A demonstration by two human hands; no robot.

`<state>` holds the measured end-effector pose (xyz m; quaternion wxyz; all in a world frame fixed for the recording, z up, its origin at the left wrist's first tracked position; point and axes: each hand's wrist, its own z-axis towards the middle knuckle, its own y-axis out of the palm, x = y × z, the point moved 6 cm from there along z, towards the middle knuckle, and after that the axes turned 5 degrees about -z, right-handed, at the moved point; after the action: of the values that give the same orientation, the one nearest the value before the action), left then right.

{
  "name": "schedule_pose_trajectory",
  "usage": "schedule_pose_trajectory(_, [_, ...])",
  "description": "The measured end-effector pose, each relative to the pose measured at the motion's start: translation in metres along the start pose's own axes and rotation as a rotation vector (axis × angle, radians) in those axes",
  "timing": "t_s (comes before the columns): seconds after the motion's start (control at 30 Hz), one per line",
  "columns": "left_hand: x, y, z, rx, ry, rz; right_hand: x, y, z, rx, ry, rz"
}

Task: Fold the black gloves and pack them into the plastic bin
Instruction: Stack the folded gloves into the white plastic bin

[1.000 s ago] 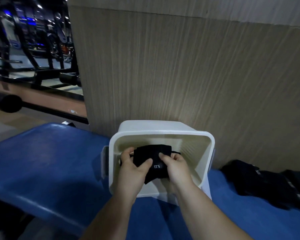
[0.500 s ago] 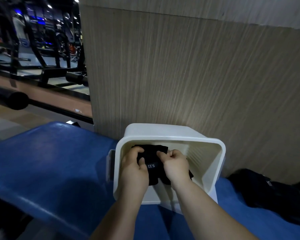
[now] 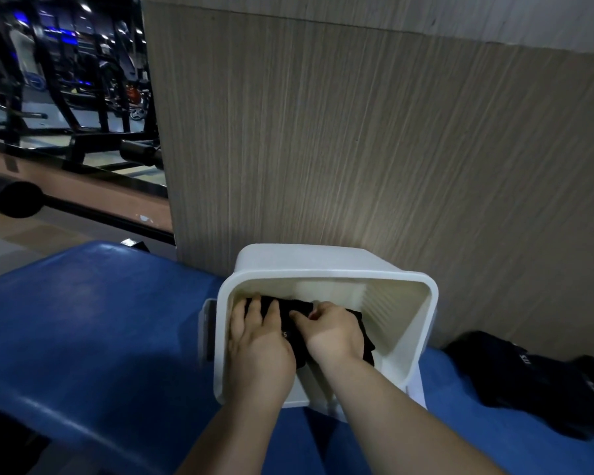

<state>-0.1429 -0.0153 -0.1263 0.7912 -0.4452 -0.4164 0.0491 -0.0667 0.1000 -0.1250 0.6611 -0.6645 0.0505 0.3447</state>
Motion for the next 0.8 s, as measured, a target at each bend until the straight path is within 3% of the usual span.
schedule_pose_trajectory(0.17, [0.002,0.002,0.002,-0.026,0.073,0.06,0.002,0.004,0.001,0.052,-0.104,-0.072])
schedule_pose_trajectory(0.3, [-0.008,0.011,0.002,-0.102,0.031,0.034,0.0,0.002,-0.007,0.093,-0.249,0.067])
schedule_pose_trajectory(0.47, [-0.01,0.014,0.002,-0.113,0.005,0.03,-0.005,0.015,-0.012,-0.053,-0.478,-0.065])
schedule_pose_trajectory(0.6, [-0.011,0.016,0.002,-0.146,-0.031,0.021,0.001,0.023,-0.012,-0.19,-0.465,-0.155])
schedule_pose_trajectory(0.8, [-0.007,0.016,-0.001,-0.149,-0.055,0.121,0.006,0.031,-0.013,-0.258,-0.473,-0.241])
